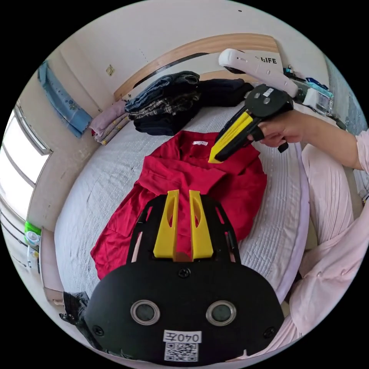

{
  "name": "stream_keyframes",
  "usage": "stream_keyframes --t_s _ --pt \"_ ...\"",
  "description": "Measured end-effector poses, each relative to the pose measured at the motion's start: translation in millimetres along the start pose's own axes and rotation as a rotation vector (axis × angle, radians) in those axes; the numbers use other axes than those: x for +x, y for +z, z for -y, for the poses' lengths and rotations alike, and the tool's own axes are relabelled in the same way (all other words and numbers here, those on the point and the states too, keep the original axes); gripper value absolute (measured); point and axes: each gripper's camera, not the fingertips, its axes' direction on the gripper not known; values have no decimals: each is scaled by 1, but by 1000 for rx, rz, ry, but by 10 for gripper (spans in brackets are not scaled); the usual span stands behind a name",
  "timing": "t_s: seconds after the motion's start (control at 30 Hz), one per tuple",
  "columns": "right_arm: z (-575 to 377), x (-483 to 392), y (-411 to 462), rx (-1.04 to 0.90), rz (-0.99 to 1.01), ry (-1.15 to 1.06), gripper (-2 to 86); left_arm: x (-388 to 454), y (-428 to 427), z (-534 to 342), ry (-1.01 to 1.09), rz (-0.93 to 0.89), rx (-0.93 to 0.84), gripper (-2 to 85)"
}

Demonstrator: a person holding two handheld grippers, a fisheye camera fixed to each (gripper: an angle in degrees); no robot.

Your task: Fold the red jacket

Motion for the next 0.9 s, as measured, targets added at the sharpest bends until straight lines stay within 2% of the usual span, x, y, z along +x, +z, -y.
stream_keyframes --t_s 0.13,0.17,0.23,0.3,0.37,0.5,0.67,0.77,0.9 --pt "0 -8 59 -161 -103 -70 -10 19 70 3 36 -10 -179 -11" --pt "-1 -7 64 -143 -94 -92 -10 23 89 -2 50 -18 -229 -11" --pt "8 -2 56 -206 -61 -101 -10 24 81 -6 99 3 -159 -12" --pt "19 4 32 -126 -81 -111 -10 1 54 -2 74 25 -22 -11" --pt "44 22 9 -6 -129 -90 -10 -31 52 6 -12 20 15 -9" --pt "100 53 27 21 -156 -19 -10 -88 116 39 -167 98 -94 -9" --pt "160 65 99 6 -124 38 -10 -122 202 49 -356 128 -188 -9" --pt "177 74 142 -68 -229 85 -10 -123 247 43 -352 188 -253 -9" --pt "188 87 169 -102 -195 120 -10 -116 284 38 -246 251 -271 -10"
